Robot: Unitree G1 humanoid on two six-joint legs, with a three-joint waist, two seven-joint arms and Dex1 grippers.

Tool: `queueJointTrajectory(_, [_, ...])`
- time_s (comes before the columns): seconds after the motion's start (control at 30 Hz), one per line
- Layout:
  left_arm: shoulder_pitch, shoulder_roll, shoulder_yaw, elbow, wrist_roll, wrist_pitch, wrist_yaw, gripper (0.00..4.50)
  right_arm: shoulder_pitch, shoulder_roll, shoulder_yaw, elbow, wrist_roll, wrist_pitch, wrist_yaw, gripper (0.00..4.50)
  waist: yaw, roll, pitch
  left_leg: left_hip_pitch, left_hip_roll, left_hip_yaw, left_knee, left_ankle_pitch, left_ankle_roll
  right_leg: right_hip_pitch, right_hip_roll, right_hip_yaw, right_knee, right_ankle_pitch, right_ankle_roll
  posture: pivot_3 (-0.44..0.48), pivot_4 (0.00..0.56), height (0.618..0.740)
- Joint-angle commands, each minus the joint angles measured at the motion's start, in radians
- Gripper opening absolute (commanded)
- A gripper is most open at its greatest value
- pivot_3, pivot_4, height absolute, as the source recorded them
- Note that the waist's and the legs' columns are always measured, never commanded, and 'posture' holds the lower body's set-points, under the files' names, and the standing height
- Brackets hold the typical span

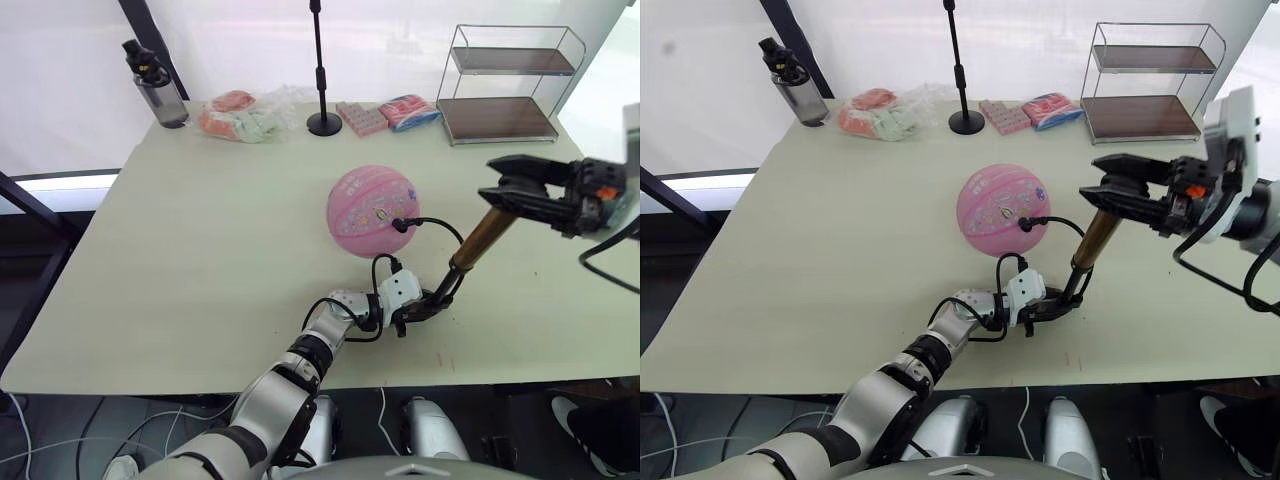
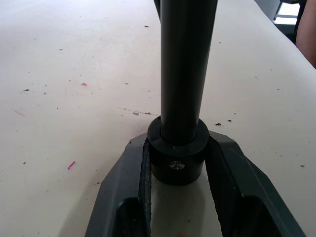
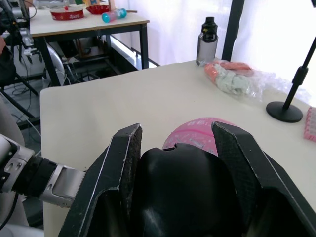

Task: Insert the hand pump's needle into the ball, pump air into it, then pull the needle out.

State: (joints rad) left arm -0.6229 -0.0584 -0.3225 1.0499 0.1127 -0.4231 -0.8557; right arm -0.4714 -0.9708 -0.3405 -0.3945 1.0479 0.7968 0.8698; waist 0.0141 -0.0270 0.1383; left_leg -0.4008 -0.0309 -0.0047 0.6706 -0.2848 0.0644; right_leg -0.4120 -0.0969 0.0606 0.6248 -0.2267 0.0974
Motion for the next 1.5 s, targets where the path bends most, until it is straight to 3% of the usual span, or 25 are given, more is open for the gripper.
queueJointTrajectory(0.03, [0.051, 0.027, -0.017, 0.077, 0.039, 0.044, -0.004, 1.09, -0.071, -0.040, -0.094, 0.011, 0.056, 0.007, -0.010, 1.87, 0.000, 0.000, 0.000, 0.000, 0.000, 0.000, 0.000, 0.000, 0.000, -0.001, -0.002, -0.004, 0.000, 0.000, -0.001, 0.000, 0.150, 0.740])
queueJointTrajectory(0.17, [0.049, 0.024, -0.019, 0.080, 0.041, 0.043, -0.005, 1.09, -0.068, -0.043, -0.092, 0.017, 0.049, 0.014, -0.013, 1.87, 0.000, 0.000, 0.000, -0.002, 0.001, -0.001, -0.001, 0.000, 0.000, -0.003, -0.010, -0.016, 0.000, 0.001, -0.002, 0.000, 0.150, 0.740])
queueJointTrajectory(0.37, [0.047, 0.017, -0.021, 0.082, 0.043, 0.041, -0.006, 1.09, 0.091, -0.004, -0.024, -0.045, -0.057, -0.026, 0.009, 1.87, 0.002, 0.001, -0.002, -0.005, 0.001, -0.007, 0.000, 0.000, -0.001, -0.003, -0.010, -0.019, -0.001, 0.001, -0.002, 0.000, 0.150, 0.740])
queueJointTrajectory(0.57, [0.051, 0.010, -0.025, 0.080, 0.046, 0.039, -0.007, 1.09, 0.241, 0.050, 0.058, -0.065, -0.171, -0.118, 0.026, 1.87, 0.000, -0.001, -0.006, 0.001, 0.001, -0.009, 0.000, 0.000, -0.001, 0.005, -0.009, -0.021, -0.001, 0.001, -0.003, 0.000, 0.150, 0.740])
queueJointTrajectory(0.83, [0.045, 0.005, -0.021, 0.081, 0.049, 0.041, -0.005, 1.09, 0.374, 0.138, 0.201, -0.030, -0.320, -0.229, 0.029, 1.87, 0.002, -0.002, -0.012, 0.001, 0.001, -0.017, -0.001, 0.000, -0.001, 0.009, -0.009, -0.031, -0.007, 0.001, -0.004, 0.000, 0.150, 0.740])
queueJointTrajectory(1.1, [0.051, 0.005, -0.015, 0.078, 0.048, 0.041, -0.003, 1.09, 0.435, 0.266, 0.266, 0.045, -0.431, -0.340, 0.003, 1.87, 0.002, 0.000, -0.015, 0.002, 0.001, -0.023, -0.001, 0.000, -0.001, 0.013, -0.009, -0.040, -0.010, 0.000, -0.005, 0.000, 0.150, 0.740])
queueJointTrajectory(1.3, [0.048, 0.005, -0.016, 0.079, 0.051, 0.041, -0.004, 1.09, 0.439, 0.288, 0.262, 0.022, -0.424, -0.340, 0.016, 1.87, 0.002, 0.004, -0.017, 0.003, 0.000, -0.025, -0.001, 0.000, -0.002, 0.016, -0.008, -0.044, -0.013, 0.000, -0.005, 0.000, 0.150, 0.740])
queueJointTrajectory(1.5, [0.046, 0.007, -0.015, 0.082, 0.051, 0.041, -0.003, 1.09, 0.368, 0.248, 0.171, -0.035, -0.350, -0.288, 0.007, 1.87, 0.001, 0.005, -0.016, 0.002, 0.000, -0.026, -0.002, 0.000, -0.002, 0.017, -0.008, -0.045, -0.014, 0.000, -0.005, 0.000, 0.150, 0.740])
